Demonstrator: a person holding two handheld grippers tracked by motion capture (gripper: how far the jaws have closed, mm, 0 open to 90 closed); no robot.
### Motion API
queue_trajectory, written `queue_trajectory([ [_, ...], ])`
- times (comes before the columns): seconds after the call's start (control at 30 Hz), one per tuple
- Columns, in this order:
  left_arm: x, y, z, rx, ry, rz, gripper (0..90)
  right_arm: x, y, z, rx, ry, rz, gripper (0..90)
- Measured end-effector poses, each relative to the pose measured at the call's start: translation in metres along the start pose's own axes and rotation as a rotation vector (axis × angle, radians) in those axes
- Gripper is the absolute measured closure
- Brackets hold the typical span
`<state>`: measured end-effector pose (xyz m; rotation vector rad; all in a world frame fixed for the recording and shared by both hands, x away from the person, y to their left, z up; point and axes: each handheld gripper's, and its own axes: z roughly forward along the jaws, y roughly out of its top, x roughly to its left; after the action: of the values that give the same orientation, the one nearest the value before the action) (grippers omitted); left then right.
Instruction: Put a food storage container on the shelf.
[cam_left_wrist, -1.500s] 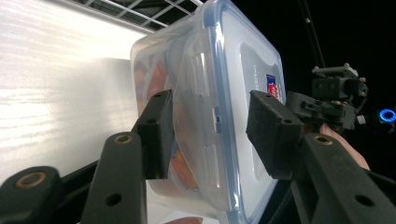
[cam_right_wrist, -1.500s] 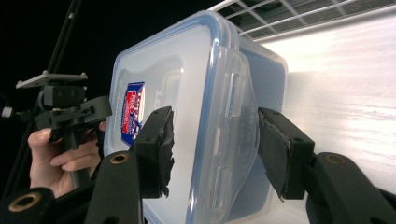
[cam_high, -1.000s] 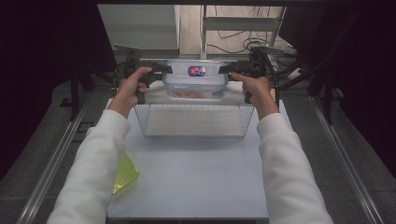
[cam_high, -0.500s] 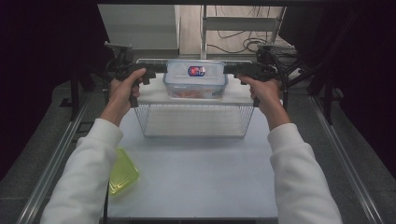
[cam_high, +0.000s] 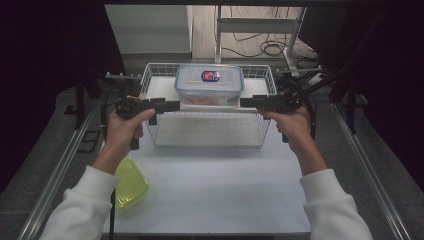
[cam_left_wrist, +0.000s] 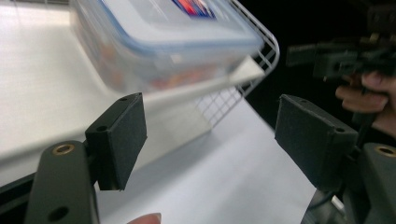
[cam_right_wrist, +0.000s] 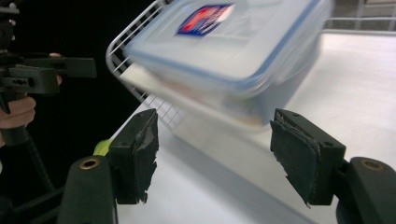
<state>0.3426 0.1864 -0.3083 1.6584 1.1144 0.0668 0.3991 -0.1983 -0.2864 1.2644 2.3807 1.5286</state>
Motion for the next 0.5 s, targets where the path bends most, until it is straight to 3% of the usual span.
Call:
queue_trajectory([
  [0.03, -0.006, -0.012, -0.006, 0.008, -0.009, 0.006, 24.3, 0.002, -0.004, -0.002, 0.001, 0.003, -0.005, 32.3],
  [0.07, -0.006, -0.012, -0.006, 0.008, -0.009, 0.006, 24.3, 0.002, -0.004, -0.002, 0.001, 0.003, -0.005, 32.3],
  [0.17, -0.012, -0.037, -0.014, 0.013, -0.015, 0.013, 24.4, 0.006, -0.021, -0.004, 0.021, 0.011, -0.021, 32.6],
  [0.23, -0.013, -0.042, -0.015, 0.017, -0.012, 0.019, 24.4, 0.007, -0.026, -0.005, 0.024, 0.014, -0.023, 32.7],
  [0.27, -0.013, -0.055, -0.017, 0.023, 0.004, 0.031, 24.8, 0.008, -0.037, -0.005, 0.032, 0.019, -0.034, 33.0],
  [0.37, -0.012, -0.067, -0.017, 0.04, -0.006, 0.03, 24.8, 0.01, -0.048, -0.005, 0.047, 0.025, -0.051, 33.1],
  [0.4, -0.011, -0.078, -0.018, 0.064, -0.004, 0.039, 24.8, 0.012, -0.059, -0.005, 0.062, 0.034, -0.069, 33.1],
  [0.43, -0.011, -0.078, -0.018, 0.064, -0.004, 0.039, 24.8, 0.012, -0.059, -0.005, 0.062, 0.034, -0.069, 33.1],
  [0.5, -0.01, -0.092, -0.021, 0.077, 0.011, 0.054, 24.9, 0.014, -0.078, -0.004, 0.085, 0.042, -0.086, 33.2],
])
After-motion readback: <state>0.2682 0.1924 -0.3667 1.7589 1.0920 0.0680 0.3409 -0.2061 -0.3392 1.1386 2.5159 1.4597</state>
